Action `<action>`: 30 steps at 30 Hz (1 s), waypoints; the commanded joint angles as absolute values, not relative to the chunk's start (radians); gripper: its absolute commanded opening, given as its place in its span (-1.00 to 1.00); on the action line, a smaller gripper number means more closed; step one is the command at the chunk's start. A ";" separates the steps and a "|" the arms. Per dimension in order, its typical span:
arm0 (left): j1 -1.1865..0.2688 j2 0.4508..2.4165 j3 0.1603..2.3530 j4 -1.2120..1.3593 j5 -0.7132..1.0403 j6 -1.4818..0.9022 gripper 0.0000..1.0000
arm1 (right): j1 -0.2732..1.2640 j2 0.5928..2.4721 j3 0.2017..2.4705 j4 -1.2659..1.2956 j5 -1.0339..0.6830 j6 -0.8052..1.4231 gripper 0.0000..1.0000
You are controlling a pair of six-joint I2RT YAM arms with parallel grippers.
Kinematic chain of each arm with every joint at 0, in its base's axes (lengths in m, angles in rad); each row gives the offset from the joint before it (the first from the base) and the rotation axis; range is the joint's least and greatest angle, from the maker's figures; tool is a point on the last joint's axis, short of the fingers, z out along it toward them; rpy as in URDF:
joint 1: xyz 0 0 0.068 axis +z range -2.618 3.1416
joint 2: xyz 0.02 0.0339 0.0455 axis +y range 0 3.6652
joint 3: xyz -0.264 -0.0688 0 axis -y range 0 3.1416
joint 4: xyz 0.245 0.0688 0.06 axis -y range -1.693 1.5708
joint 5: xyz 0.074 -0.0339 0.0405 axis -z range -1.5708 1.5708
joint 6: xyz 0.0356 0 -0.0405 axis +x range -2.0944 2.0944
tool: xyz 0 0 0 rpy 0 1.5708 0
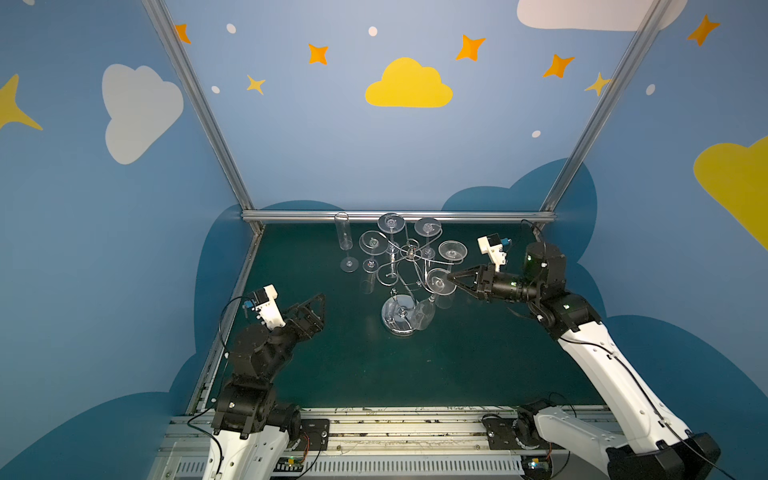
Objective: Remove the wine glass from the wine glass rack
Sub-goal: 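Close the right gripper on the stem of a hanging glass on the rack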
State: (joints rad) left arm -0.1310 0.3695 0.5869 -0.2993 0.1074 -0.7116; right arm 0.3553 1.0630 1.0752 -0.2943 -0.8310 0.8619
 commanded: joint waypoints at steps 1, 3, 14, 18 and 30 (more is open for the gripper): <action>-0.130 0.353 0.581 -0.303 0.095 -0.715 0.99 | 0.361 1.068 1.069 -0.270 -0.842 0.866 -0.70; -0.130 0.349 0.580 -0.308 0.093 -0.716 0.99 | 0.362 1.068 1.068 -0.268 -0.841 0.871 -0.75; -0.130 0.329 0.578 -0.328 0.080 -0.716 0.99 | 0.369 1.072 1.072 -0.262 -0.843 0.892 -1.00; -0.130 0.328 0.578 -0.331 0.080 -0.717 0.99 | 0.370 1.069 1.068 -0.242 -0.847 0.927 -1.00; -0.130 0.328 0.576 -0.332 0.077 -0.718 0.99 | 0.370 1.055 1.104 -0.172 -0.850 1.064 -1.00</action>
State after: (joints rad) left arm -0.1310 0.3367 0.5850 -0.3222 0.0849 -0.7155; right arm 0.3637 1.0683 1.0752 -0.2226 -0.8383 1.0195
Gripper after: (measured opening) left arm 0.994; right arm 0.069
